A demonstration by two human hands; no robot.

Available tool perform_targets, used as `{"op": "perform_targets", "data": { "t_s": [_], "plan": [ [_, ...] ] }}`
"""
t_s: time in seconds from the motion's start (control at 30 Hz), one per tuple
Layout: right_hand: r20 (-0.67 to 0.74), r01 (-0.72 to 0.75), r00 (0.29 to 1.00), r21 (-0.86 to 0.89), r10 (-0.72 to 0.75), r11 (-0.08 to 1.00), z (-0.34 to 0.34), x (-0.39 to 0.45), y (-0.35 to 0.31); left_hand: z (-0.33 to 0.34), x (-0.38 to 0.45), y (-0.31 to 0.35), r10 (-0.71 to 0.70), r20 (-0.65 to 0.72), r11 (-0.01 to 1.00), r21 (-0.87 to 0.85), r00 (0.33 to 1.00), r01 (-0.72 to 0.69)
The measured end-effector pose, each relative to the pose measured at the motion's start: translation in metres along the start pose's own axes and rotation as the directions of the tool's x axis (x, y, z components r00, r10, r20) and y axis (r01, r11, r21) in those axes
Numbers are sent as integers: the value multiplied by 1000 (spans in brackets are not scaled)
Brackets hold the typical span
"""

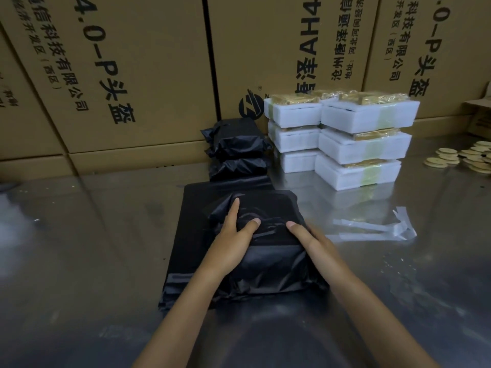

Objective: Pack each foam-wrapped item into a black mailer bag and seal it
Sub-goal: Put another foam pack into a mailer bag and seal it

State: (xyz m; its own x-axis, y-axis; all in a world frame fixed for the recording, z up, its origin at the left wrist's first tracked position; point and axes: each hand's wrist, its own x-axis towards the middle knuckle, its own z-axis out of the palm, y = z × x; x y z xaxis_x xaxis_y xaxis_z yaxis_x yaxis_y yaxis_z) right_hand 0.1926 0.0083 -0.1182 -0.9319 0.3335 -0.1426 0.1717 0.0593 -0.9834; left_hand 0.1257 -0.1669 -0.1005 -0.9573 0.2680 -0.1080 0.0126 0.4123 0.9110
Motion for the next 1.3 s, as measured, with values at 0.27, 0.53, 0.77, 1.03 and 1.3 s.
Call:
{"op": "perform_targets", "data": {
  "t_s": [0.27, 0.53, 0.77, 1.03, 1.3],
  "plan": [
    [78, -59, 995, 75, 53, 995, -3, -19, 5, 1, -29, -24, -123, 23, 992, 23, 992, 123],
    [0, 19, 1000, -37, -19, 999, -3, -34, 2, -5, -55, -21, -60, 59, 988, 144, 996, 51],
    [-33, 157, 987, 87, -155, 984, 4, -18, -38, -33, -25, 25, 317, 76, 933, -204, 945, -297],
    [269, 532, 834, -154, -483, 833, -1, 88, -145, -93, 83, 93, 432, -113, 894, -80, 895, -441],
    [46, 507, 859, 71, -511, 859, 36, 263, -203, -116, 243, 131, 354, -336, 908, -101, 873, -407]
  ]
}}
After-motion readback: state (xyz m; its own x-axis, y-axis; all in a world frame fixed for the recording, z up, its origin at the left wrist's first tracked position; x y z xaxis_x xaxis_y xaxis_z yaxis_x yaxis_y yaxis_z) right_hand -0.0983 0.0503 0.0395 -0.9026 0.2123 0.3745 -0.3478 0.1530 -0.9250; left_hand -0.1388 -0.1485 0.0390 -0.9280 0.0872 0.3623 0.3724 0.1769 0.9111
